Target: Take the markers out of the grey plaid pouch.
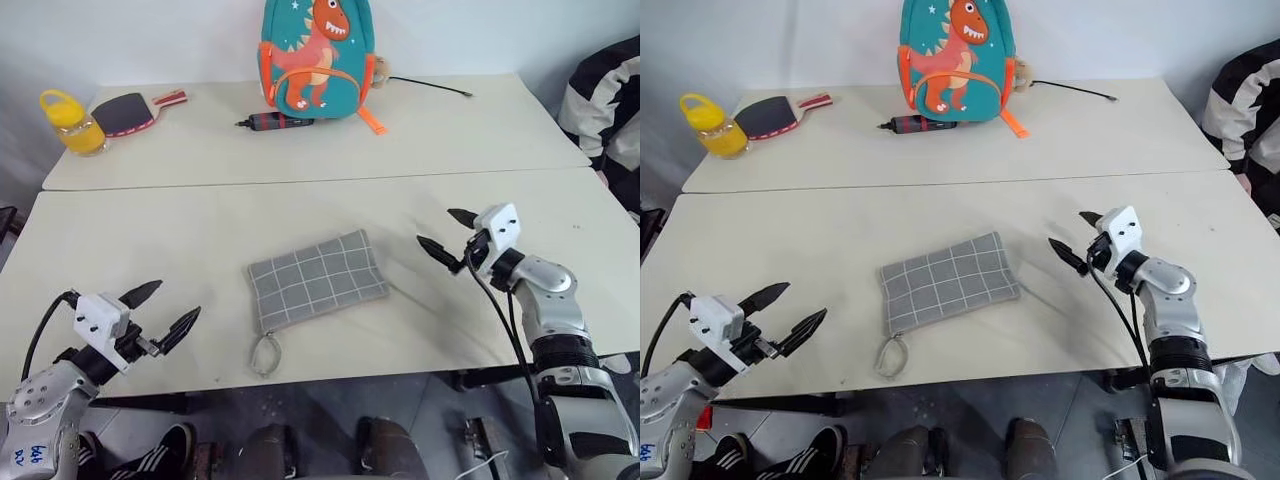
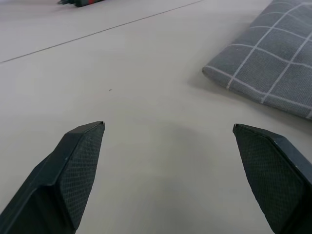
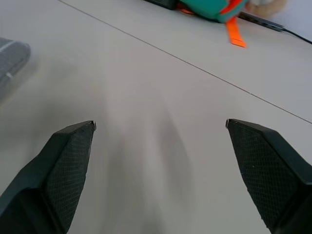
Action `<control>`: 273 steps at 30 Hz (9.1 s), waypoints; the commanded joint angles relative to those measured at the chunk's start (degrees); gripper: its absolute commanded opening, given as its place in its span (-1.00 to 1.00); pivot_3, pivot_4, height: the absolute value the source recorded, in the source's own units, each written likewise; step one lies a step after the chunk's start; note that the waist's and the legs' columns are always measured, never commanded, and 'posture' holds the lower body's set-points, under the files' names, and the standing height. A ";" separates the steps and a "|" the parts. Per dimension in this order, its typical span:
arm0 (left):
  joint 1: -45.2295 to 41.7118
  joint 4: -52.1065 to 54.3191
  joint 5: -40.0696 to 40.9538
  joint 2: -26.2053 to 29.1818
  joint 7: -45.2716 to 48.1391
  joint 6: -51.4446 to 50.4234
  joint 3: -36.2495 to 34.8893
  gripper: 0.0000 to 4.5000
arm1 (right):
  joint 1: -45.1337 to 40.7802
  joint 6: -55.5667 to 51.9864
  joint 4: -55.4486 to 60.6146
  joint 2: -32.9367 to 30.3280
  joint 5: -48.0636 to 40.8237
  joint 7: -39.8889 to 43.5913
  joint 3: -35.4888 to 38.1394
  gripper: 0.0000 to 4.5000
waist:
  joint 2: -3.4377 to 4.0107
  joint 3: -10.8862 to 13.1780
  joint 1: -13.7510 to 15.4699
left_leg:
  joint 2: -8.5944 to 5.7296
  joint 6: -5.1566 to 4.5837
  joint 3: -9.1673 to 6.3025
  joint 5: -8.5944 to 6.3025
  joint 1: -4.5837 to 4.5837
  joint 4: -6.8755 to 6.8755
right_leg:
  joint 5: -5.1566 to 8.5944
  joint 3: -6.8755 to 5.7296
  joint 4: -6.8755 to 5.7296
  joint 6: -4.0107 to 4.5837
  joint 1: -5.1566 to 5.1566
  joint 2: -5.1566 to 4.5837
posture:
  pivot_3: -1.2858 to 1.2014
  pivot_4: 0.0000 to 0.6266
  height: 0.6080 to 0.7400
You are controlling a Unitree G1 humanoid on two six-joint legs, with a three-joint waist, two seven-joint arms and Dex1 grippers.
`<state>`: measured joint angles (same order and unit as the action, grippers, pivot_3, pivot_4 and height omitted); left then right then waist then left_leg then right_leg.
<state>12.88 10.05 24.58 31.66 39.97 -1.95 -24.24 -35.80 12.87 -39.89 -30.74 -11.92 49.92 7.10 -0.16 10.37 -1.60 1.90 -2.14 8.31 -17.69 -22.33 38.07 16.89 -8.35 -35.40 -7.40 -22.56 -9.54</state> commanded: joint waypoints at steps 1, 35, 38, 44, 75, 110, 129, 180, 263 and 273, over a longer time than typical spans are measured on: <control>0.46 2.08 -0.61 -0.15 -1.13 1.49 -1.25 1.00 | -1.36 2.02 -0.59 -0.37 -0.22 0.42 0.72 1.00 | 0.00 0.00 0.00 | 0.00 -0.01 -0.01 0.00 0.00 0.00 | 0.00 0.00 0.00 0.00 0.00 0.00 | 0.03 -0.52 1.00; -17.07 -19.26 -20.20 7.42 8.19 38.88 16.15 1.00 | 3.33 -7.19 15.76 13.69 11.66 -12.52 -14.86 -0.98 | 0.01 -0.01 -0.12 | -0.01 0.03 0.07 -0.04 -0.03 -0.05 | 0.00 0.02 -0.14 0.00 -0.18 0.01 | 0.03 -0.52 1.00; -19.45 -20.74 -22.54 6.03 5.78 40.44 17.89 1.00 | 3.67 -6.85 15.70 13.52 11.69 -12.18 -14.80 -0.98 | 0.00 -0.01 -0.19 | 0.00 0.03 0.07 -0.04 -0.01 -0.05 | 0.00 0.00 -0.16 0.00 -0.16 0.02 | 0.03 -0.52 1.00; -24.95 -24.30 -26.09 3.68 2.51 42.49 21.93 1.00 | 3.76 -7.01 16.12 13.18 11.31 -12.16 -14.31 -0.98 | 0.00 -0.01 -0.16 | -0.01 0.03 0.07 -0.04 0.00 -0.05 | 0.00 -0.01 -0.20 0.00 -0.16 0.02 | 0.03 -0.52 1.00; -26.67 -22.87 -33.63 2.60 -12.57 38.81 21.14 -1.00 | -0.41 -19.82 29.18 12.46 -2.33 -5.41 -8.85 -0.40 | -0.01 -0.02 -0.15 | 0.01 0.01 0.03 -0.02 0.00 -0.03 | 0.00 -0.03 -0.20 0.00 -0.14 0.02 | 0.03 -0.52 1.00; -24.79 -14.01 -28.61 -1.55 -13.04 26.26 24.59 -1.00 | 8.56 -55.14 47.50 9.56 -15.13 -6.87 -16.05 -0.98 | -0.08 -0.05 -0.01 | 0.01 -0.07 -0.05 -0.13 -0.07 0.01 | -0.01 -0.19 -0.13 -0.02 -0.12 -0.06 | 0.03 -0.52 1.00; -23.73 -16.17 -14.24 1.32 -3.54 22.65 18.28 -1.00 | 5.50 -42.47 36.38 -3.31 -11.73 3.04 -8.55 -0.42 | -0.09 -0.05 0.00 | 0.01 -0.05 0.02 -0.13 -0.07 -0.01 | -0.01 -0.23 -0.05 -0.02 -0.11 -0.04 | 0.03 -0.52 1.00; -24.99 -8.60 -15.37 -5.06 -2.58 11.62 23.74 -1.00 | 0.91 -8.94 36.09 3.71 24.14 -8.88 -26.04 1.00 | -0.13 -0.06 -0.05 | 0.02 0.00 0.03 -0.11 -0.07 0.03 | -0.02 -0.25 -0.05 -0.04 -0.09 0.00 | 0.03 -0.52 1.00; -37.16 -4.19 3.59 -5.42 -1.48 -26.25 20.03 -1.00 | -13.56 -16.83 38.18 -10.65 14.41 19.07 -22.23 -0.76 | -0.19 -0.03 0.20 | 0.00 0.03 -0.04 -0.06 -0.08 0.14 | -0.02 -0.23 0.00 -0.04 0.01 0.06 | 0.03 -0.52 1.00; -34.95 1.54 4.65 -9.97 -1.63 -28.48 25.13 -1.00 | -11.06 -13.92 36.54 -9.17 22.85 15.78 -27.56 -0.76 | -0.19 -0.03 0.10 | 0.00 0.02 -0.03 -0.07 -0.07 0.12 | -0.02 -0.23 0.00 -0.04 0.01 0.06 | 0.03 -0.52 1.00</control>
<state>-21.89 8.45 28.39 22.10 38.36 -30.64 1.11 -46.60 -2.29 -4.07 -39.91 10.15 66.63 -20.49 -0.35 10.35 -1.50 1.90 -2.11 8.29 -17.76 -22.40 38.20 16.87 -8.58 -35.39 -7.44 -22.55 -9.47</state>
